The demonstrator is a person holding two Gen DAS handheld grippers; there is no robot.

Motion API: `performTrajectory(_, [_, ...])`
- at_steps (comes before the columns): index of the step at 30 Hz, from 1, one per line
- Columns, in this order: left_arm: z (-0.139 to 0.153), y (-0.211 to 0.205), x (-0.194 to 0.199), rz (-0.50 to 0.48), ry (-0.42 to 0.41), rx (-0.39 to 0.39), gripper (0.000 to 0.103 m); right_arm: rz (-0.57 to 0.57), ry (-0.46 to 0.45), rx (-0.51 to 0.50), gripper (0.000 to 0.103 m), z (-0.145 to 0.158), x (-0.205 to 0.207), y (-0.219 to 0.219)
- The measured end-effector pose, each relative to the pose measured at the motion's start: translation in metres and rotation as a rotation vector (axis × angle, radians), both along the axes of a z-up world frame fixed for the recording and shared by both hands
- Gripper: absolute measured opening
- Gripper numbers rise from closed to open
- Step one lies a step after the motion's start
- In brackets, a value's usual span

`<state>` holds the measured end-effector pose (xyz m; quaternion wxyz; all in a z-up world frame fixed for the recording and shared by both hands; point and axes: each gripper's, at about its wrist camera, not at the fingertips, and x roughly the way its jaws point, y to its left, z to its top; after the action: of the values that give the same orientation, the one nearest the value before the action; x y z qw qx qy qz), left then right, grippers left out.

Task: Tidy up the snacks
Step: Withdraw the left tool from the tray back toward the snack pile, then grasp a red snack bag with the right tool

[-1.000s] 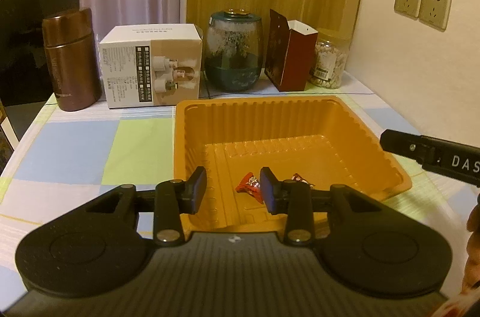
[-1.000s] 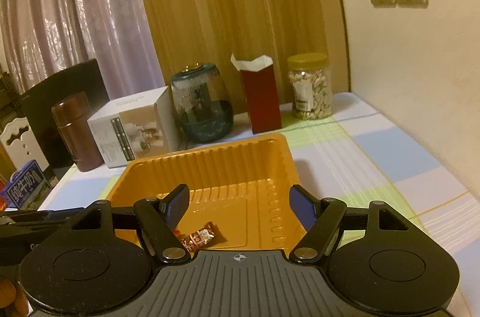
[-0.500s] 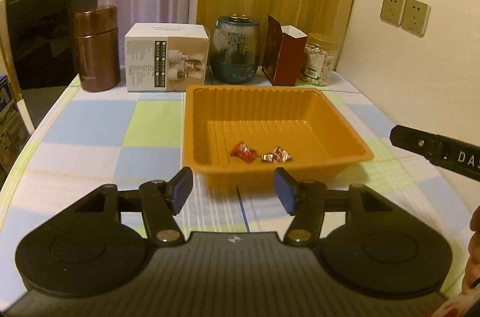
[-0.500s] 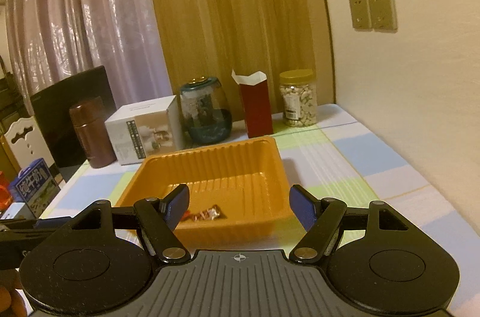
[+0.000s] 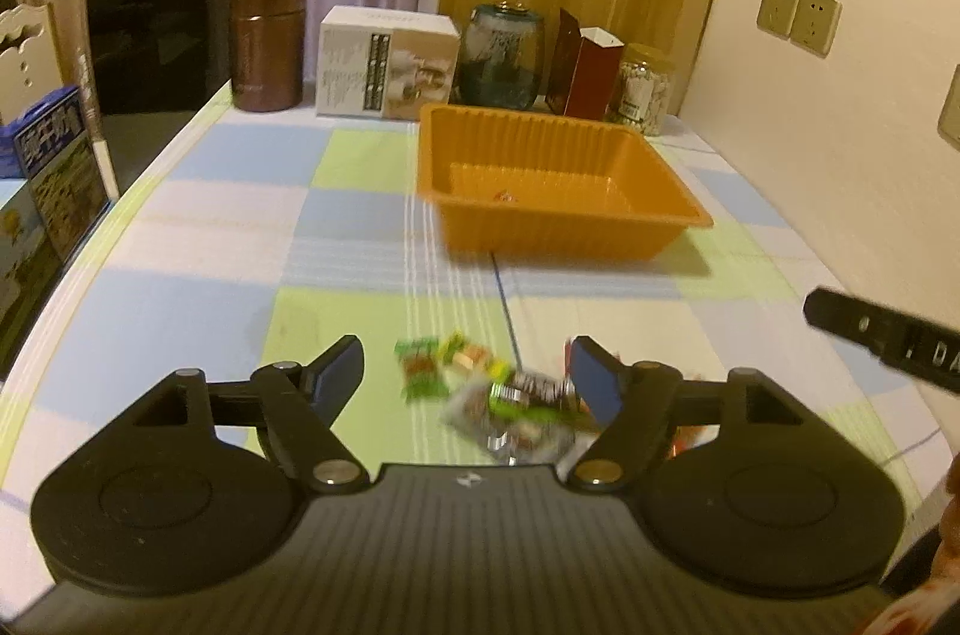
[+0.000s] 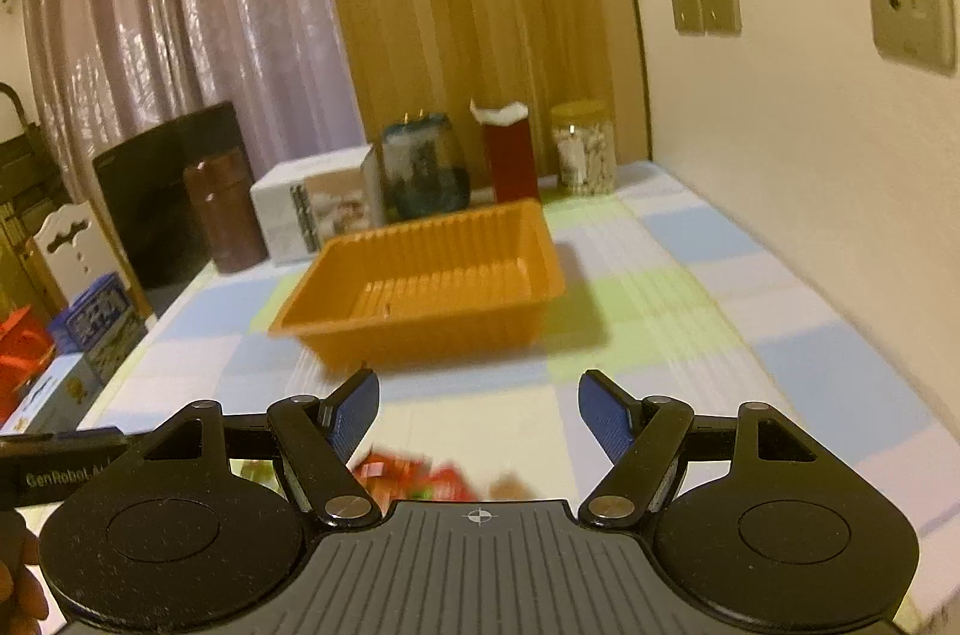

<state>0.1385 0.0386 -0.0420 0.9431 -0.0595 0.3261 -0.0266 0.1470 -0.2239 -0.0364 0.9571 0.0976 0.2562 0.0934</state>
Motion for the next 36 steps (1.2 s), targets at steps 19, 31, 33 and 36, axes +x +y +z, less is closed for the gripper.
performTrajectory(19, [-0.026, 0.004, -0.029, 0.022, 0.083, 0.023, 0.082, 0.078, 0.098, -0.039, 0.073, -0.034, -0.035, 0.012])
performTrajectory(31, [-0.044, 0.006, -0.016, 0.020, 0.117, 0.002, 0.082, 0.141, 0.163, -0.034, 0.070, -0.069, -0.013, 0.026])
performTrajectory(33, [-0.047, 0.007, -0.014, 0.017, 0.123, -0.007, 0.082, 0.153, 0.172, -0.031, 0.064, -0.073, -0.008, 0.029])
performTrajectory(36, [-0.053, 0.008, -0.010, 0.021, 0.131, -0.010, 0.082, 0.165, 0.175, -0.036, 0.062, -0.077, -0.002, 0.034])
